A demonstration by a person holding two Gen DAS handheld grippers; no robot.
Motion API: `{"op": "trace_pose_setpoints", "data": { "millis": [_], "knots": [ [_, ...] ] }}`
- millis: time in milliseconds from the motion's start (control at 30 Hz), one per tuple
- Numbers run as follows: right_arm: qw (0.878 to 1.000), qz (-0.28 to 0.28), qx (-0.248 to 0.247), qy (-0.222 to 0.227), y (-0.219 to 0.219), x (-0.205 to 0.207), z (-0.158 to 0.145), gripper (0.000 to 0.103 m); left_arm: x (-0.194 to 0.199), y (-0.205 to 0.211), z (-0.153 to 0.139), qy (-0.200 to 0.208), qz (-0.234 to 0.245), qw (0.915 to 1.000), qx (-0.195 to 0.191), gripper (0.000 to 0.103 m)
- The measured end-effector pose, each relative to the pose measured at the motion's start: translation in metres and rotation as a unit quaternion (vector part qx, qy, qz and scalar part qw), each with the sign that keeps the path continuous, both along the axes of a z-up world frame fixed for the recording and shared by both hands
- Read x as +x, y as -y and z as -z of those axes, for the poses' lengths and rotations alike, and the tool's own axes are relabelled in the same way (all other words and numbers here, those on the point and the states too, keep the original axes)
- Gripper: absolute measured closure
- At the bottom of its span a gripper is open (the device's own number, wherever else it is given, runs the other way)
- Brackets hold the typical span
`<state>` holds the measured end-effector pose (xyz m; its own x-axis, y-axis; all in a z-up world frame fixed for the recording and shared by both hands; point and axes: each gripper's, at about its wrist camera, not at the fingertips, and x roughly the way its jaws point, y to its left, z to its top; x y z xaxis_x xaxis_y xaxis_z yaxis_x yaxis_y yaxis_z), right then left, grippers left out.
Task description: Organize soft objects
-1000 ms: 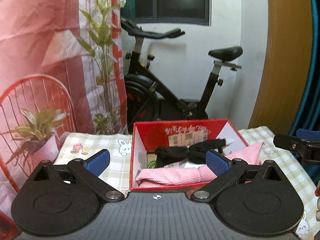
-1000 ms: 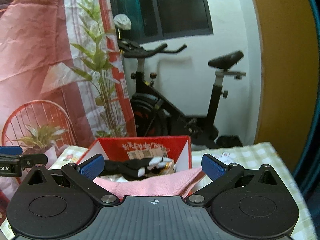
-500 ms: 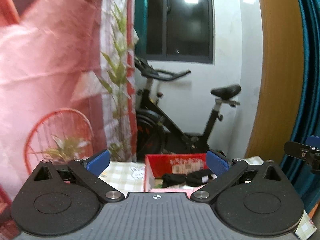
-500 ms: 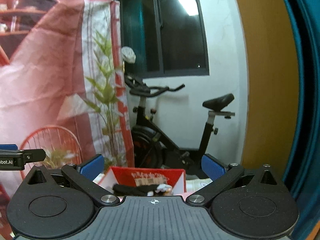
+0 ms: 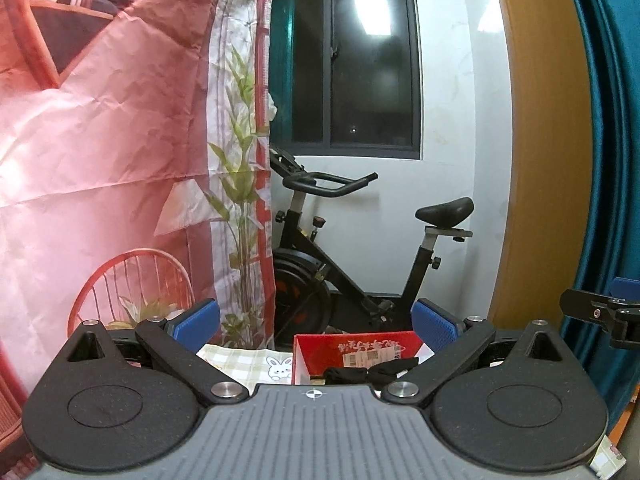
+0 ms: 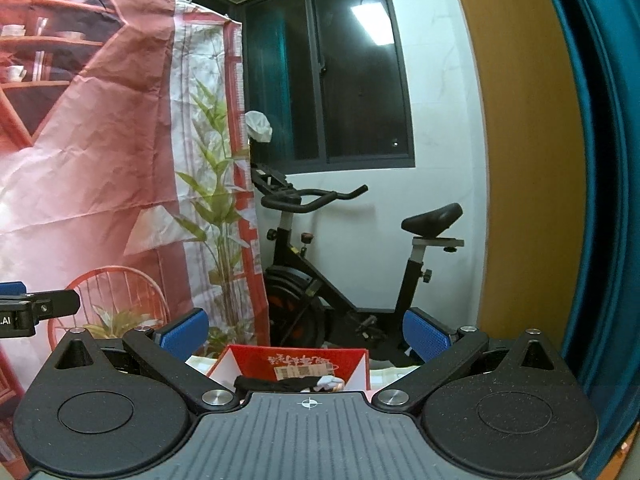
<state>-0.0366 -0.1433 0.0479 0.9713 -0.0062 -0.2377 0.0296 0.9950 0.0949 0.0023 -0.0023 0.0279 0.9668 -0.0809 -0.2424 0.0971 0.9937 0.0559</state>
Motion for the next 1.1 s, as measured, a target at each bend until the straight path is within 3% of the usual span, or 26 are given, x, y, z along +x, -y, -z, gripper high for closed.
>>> {"op": "trace_pose_setpoints", "data": {
  "millis": [1100],
  "knots": [
    [1.0, 0.005, -0.001, -0.006, 0.006, 0.001, 0.006, 0.0, 0.0, -0.009, 0.003, -0.023, -0.002, 0.9997, -0.001, 0.0]
  ]
}}
